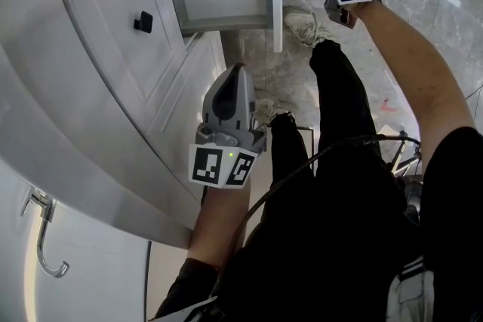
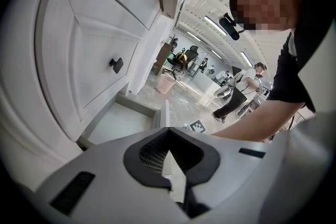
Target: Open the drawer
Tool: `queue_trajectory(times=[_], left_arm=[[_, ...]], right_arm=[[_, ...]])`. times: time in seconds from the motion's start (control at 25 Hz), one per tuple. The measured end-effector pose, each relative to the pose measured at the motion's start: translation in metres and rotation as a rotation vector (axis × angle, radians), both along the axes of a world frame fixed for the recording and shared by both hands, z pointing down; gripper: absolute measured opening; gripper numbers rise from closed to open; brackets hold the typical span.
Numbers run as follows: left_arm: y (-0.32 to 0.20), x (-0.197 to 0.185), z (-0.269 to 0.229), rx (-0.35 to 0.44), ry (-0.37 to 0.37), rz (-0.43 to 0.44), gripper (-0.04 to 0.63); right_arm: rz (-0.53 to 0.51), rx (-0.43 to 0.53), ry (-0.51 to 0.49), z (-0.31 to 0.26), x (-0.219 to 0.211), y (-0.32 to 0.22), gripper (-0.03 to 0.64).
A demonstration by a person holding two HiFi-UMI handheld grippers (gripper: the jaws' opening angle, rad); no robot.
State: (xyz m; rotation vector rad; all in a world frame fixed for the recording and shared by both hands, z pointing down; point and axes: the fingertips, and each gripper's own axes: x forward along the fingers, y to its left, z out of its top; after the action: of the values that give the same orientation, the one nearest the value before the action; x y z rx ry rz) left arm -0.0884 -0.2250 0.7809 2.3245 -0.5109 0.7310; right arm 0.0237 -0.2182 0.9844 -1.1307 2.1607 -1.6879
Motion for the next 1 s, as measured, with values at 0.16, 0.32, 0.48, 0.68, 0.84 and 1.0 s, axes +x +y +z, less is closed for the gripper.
queue_trajectory(times=[0.16,0.32,0.48,0.68,0.84,1.0], left_arm=[[0.001,0.001,-0.001,0.002,-0.001,0.004,0.002],[0.0,0.001,-0.002,0.007,-0.002,0.005,0.002],[0.0,0.001,-0.002,0.008,-0.002,0.006,0.002],[0.002,0.0,-0.005,0.007,0.004,0.006,0.002],[0.001,-0.001,-0.005,0.009,0.005,-0.001,0.002],[0.002,-0.005,-0.012,0.014,0.007,-0.007,0.002]], right_arm=[[0.009,-0.007,-0.009,0.001,0.003,0.008,0.124],[-0.006,-0.006,-0.006,0.001,0.003,0.008,0.124],[-0.004,-0.006,-0.013,0.001,0.002,0.009,0.124],[0.001,-0.007,-0.017,0.001,0.003,0.01,0.124],[0.031,-0.012,-0.028,0.001,0.004,0.009,0.124],[0.075,-0.037,0.014,0.005,0.007,0.008,0.13]])
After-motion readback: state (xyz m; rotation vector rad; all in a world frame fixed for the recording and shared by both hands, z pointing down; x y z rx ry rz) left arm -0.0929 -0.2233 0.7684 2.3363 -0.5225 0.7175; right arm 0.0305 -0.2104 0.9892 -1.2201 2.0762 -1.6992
